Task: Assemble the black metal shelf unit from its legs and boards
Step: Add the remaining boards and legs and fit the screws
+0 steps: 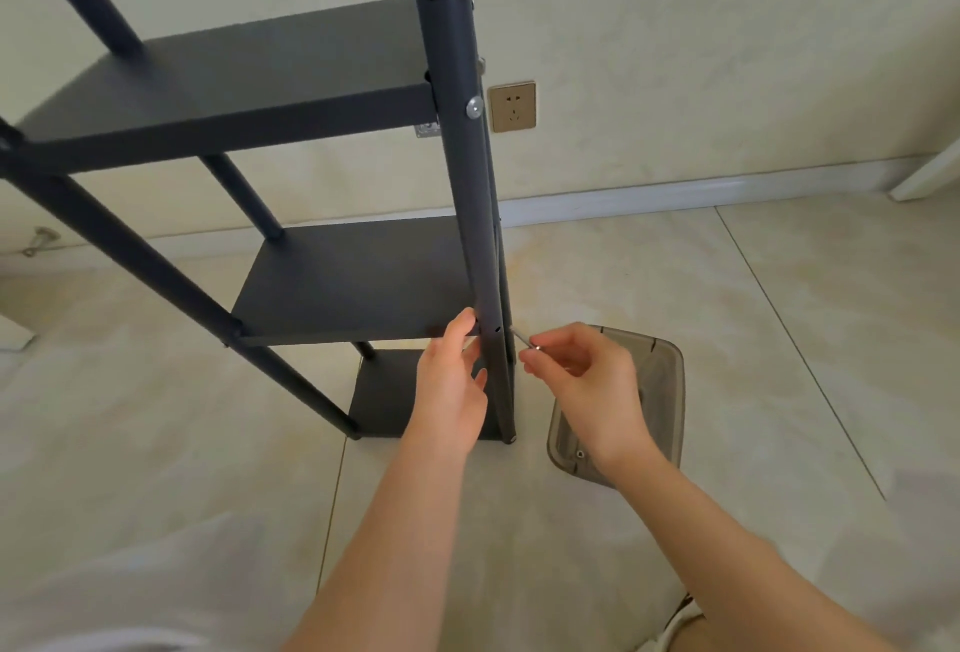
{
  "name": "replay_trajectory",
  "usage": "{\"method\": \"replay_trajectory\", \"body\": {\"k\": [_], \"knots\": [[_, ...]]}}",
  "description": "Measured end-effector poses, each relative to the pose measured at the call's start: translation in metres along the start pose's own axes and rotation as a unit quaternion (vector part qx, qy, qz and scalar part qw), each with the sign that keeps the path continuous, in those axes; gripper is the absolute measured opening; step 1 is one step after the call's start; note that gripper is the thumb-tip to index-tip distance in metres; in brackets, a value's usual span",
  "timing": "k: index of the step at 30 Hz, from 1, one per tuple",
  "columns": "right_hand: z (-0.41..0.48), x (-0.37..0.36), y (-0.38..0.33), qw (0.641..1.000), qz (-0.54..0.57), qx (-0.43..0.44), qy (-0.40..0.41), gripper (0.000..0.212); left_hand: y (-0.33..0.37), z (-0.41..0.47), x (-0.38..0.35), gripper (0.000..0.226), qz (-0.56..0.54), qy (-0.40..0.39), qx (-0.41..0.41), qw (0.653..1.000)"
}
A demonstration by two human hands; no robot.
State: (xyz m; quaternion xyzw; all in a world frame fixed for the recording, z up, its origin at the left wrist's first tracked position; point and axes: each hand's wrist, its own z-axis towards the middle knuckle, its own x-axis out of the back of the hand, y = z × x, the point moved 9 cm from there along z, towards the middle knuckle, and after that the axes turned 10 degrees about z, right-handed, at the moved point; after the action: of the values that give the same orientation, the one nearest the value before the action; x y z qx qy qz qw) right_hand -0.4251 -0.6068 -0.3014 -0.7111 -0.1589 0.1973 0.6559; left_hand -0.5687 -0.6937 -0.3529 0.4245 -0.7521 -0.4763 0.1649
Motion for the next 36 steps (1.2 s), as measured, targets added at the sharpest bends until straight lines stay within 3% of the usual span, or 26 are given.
{"method": "replay_trajectory", "body": {"k": [9,16,36], "knots": [[-0.009,-0.021,0.009,0.997,0.076,-0.009,-0.029,0.018,0.000,0.000,-0.001,0.022,-0.052,-0.005,-0.005,0.999],[-0.005,-0.016,0.016,0.991,0.125,-0.032,-0.016,0.016,-0.001,0.001,0.004,0.023,-0.021,0.014,-0.016,1.000],[0.011,-0.032,0.007,0.996,0.081,-0.021,-0.025,0.009,0.003,-0.002,0.003,0.015,-0.024,0.013,-0.034,0.999]]}}
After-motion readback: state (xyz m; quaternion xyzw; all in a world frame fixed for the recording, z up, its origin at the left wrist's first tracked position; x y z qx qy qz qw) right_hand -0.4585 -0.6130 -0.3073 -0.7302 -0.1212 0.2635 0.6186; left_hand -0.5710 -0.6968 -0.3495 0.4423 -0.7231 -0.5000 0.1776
